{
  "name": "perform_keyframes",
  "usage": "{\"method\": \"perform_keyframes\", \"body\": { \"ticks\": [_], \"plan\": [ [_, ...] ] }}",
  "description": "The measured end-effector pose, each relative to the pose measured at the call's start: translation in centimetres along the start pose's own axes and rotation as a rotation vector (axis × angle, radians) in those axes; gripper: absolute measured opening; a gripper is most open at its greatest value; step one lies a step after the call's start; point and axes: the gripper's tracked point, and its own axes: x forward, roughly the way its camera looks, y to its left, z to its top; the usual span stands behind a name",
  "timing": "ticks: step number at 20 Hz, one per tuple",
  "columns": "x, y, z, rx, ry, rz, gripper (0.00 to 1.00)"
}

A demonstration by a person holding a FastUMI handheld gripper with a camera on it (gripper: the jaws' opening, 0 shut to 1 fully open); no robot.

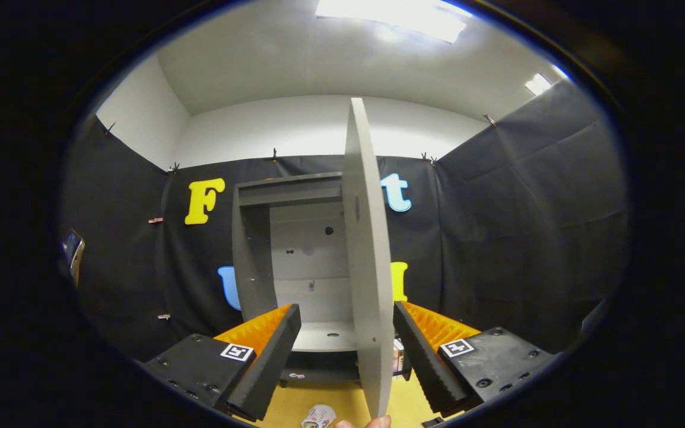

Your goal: Open the shoe cabinet door, grab the shoes and put them into the shoe cabinet, then close the shoe cabinet door.

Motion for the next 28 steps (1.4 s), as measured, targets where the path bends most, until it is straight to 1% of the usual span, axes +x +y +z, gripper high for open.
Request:
{"method": "perform_keyframes", "body": {
  "ticks": [3,6,10,12,14,16,21,23,28],
  "plan": [
    [0.7,3.1,-1.6,0.003,0.034,0.053,0.98],
    [1.3,6.1,-4.5,0.017,0.110,0.099,0.98],
    [1.5,9.0,-8.4,0.024,0.196,0.144,0.98],
    [1.8,10.1,-11.0,0.024,0.236,0.152,0.98],
    [2.2,11.3,-13.5,0.052,0.277,0.162,0.98],
    [2.4,11.8,-16.6,0.066,0.321,0.161,0.99],
    [2.9,12.3,-25.0,0.039,0.452,0.127,0.99],
    [2.9,12.1,-27.5,0.044,0.494,0.113,0.99],
    [0.8,11.9,-34.6,0.054,0.632,0.085,0.98]
  ]
}}
